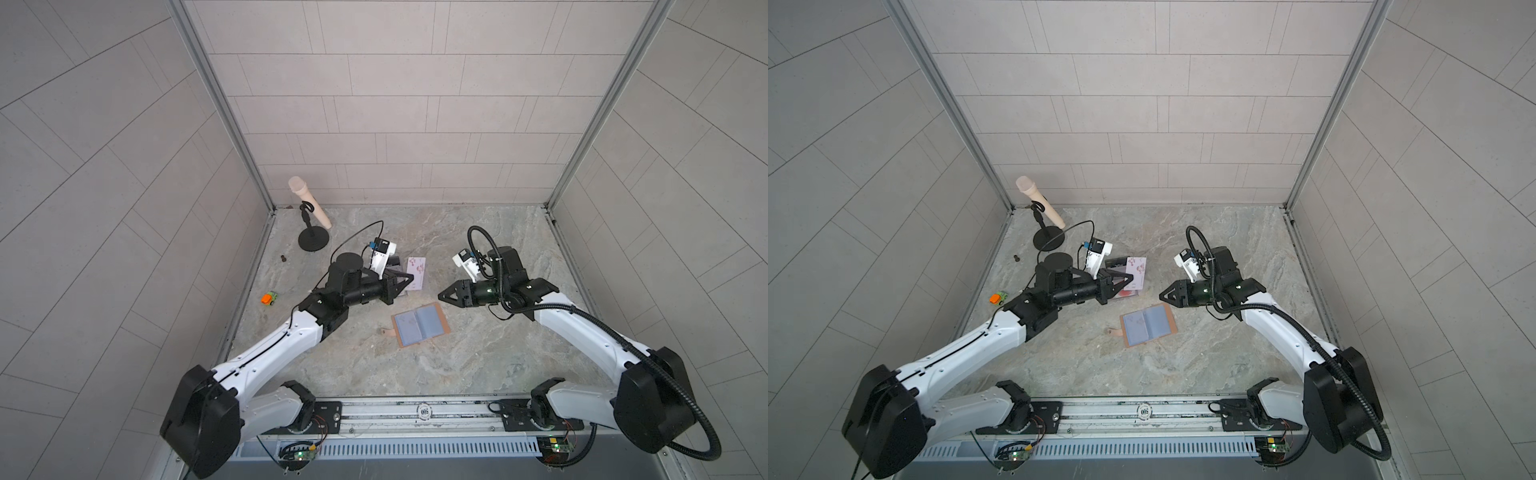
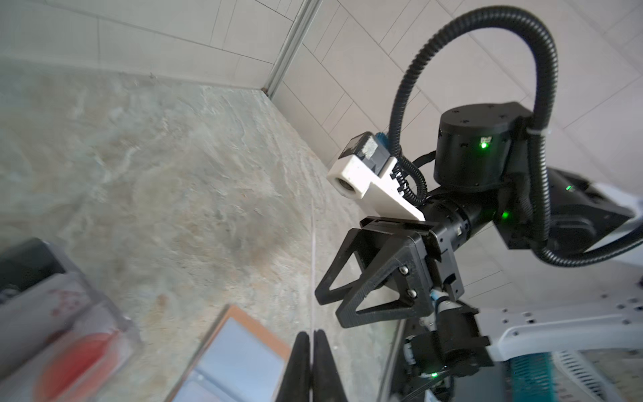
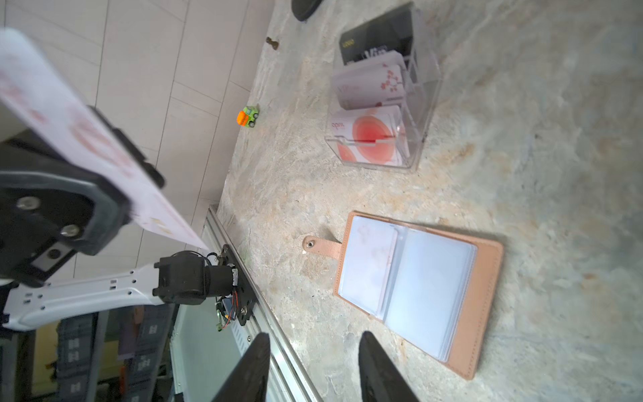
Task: Take the credit cards out of the card holder
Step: Place the credit card in the storage box.
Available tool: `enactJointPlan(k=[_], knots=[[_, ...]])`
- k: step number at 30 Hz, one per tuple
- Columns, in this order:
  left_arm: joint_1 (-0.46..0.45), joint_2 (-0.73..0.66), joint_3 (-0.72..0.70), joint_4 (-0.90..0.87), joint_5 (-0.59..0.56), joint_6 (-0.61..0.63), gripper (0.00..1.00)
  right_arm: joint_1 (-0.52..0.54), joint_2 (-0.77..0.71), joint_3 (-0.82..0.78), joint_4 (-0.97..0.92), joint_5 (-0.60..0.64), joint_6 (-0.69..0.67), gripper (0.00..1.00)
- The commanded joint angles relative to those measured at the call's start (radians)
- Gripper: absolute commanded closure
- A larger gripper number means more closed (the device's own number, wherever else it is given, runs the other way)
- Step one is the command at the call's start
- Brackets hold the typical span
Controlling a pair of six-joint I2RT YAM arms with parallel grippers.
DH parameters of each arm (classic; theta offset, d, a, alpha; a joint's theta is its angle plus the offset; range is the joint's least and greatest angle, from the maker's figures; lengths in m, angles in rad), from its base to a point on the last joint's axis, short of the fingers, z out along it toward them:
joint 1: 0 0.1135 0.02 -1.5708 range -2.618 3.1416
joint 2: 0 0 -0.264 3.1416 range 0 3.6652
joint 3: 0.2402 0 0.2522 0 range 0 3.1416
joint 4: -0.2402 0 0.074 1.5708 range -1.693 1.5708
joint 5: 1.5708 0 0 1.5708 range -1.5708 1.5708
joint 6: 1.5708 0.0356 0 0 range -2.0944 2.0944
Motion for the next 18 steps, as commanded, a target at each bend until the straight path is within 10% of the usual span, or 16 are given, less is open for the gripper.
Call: enactJointPlan(k=[1, 18], knots=[[0.038, 0.006, 0.105, -0.494, -0.029, 0.357, 0.99, 0.005, 0.036, 0.017, -0.093, 0.089, -0.068, 0.48], [0.133, 0.333, 0.626, -1.107, -0.241, 1.156, 0.99, 0.015, 0.054, 0.042, -0.178, 0.219, -0.149, 0.41]])
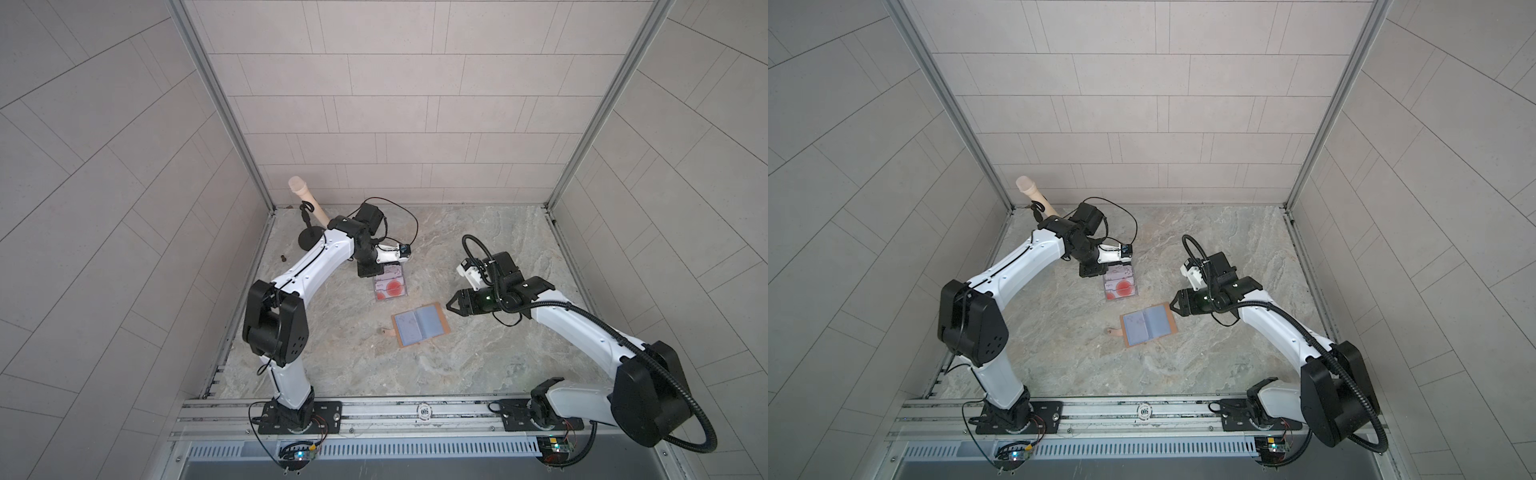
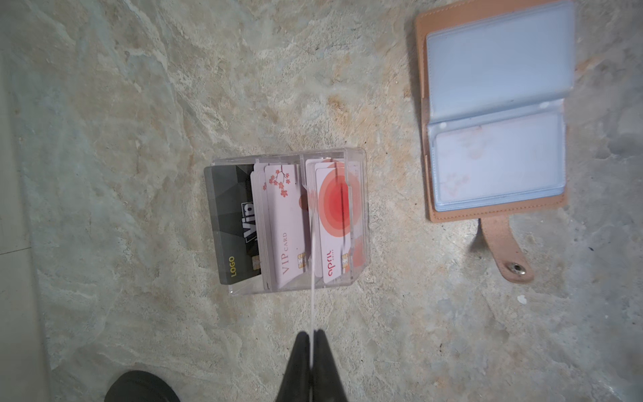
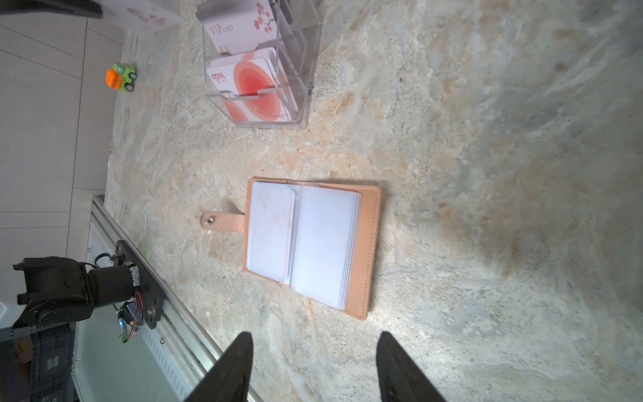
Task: Take the credit cards out of the card holder
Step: Place the credit card in the storage box.
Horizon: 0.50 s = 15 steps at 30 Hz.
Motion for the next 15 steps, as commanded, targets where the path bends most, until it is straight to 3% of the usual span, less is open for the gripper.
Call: enactJointPlan(k=[1, 15], knots=[[0.005, 0.042, 0.039, 0.000, 0.006, 0.019, 1.00, 0.007, -0.021, -0.013, -0.026, 0.020, -0.013, 0.40], [0.002, 0.173, 0.102, 0.038, 0.010, -0.077, 1.00, 0.011, -0.004, -0.012, -0.025, 0.025, -0.015, 0.40]])
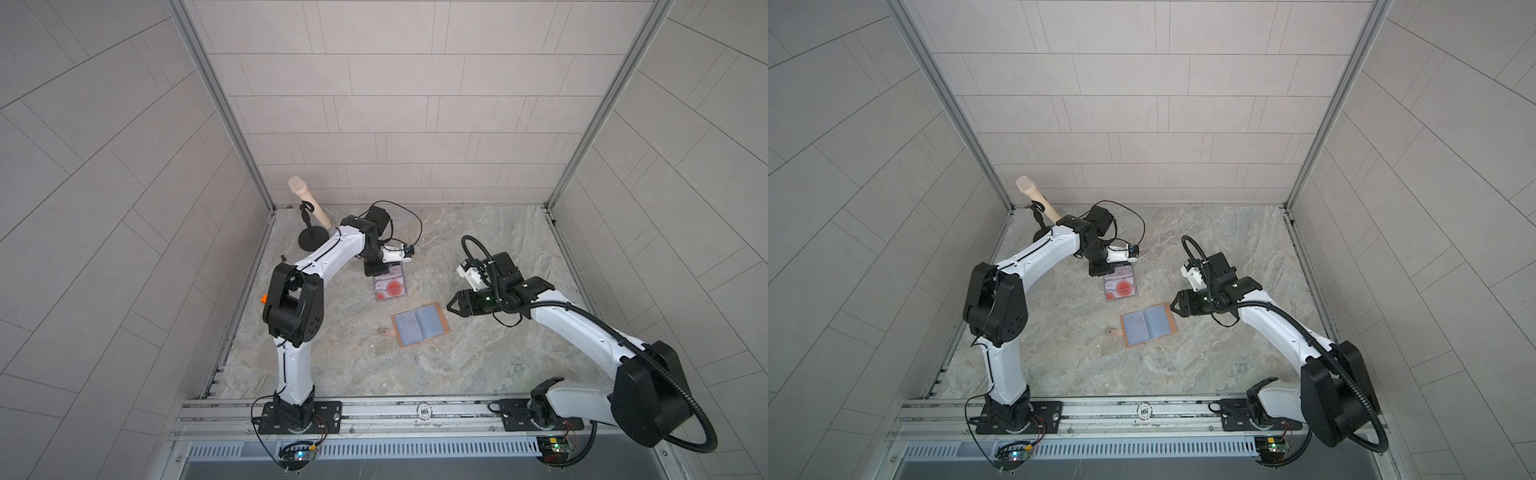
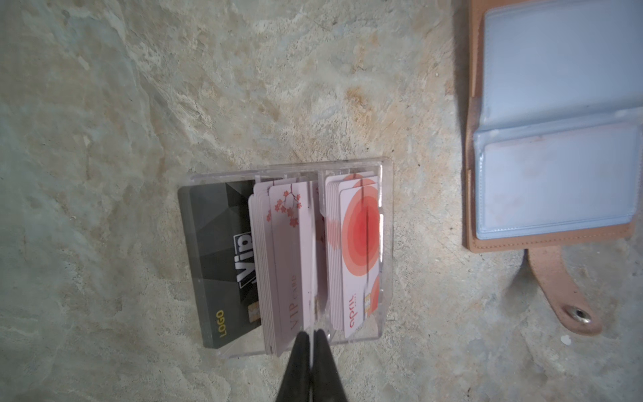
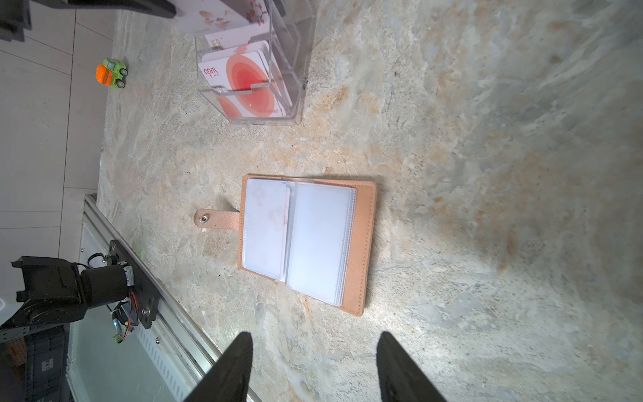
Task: Take the credit cards out of the card holder
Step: Place the credit card in the storage box.
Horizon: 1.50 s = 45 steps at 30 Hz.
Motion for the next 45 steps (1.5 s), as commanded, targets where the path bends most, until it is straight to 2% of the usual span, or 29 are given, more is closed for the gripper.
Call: enactJointPlan(k=[1, 11, 21, 32, 38, 41, 45], knots=[[0.003, 0.018, 0.037, 0.009, 0.004, -0.039, 0.99, 0.006, -0.006, -0.013, -0.011, 0.014, -0.014, 0.40], [-0.004, 0.060, 0.037, 0.009, -0.023, -0.054, 0.98, 0.006, -0.015, -0.017, -0.017, 0.020, -0.021, 0.40], [-0.006, 0.071, 0.037, 0.005, -0.038, -0.067, 0.89, 0.006, -0.022, -0.017, -0.023, 0.028, -0.025, 0.40], [-0.006, 0.074, 0.077, -0.012, -0.044, -0.127, 0.67, 0.013, -0.035, -0.019, -0.021, 0.028, -0.041, 0.40], [-0.005, -0.025, 0.084, 0.016, -0.030, -0.192, 0.51, 0.080, -0.042, -0.003, -0.023, 0.089, -0.067, 0.40], [-0.004, -0.093, 0.070, 0.015, -0.023, -0.240, 0.48, 0.130, -0.025, 0.022, -0.038, 0.149, -0.074, 0.40], [-0.004, -0.248, -0.069, 0.111, 0.008, -0.375, 0.46, 0.188, 0.000, 0.056, -0.037, 0.227, -0.068, 0.40]])
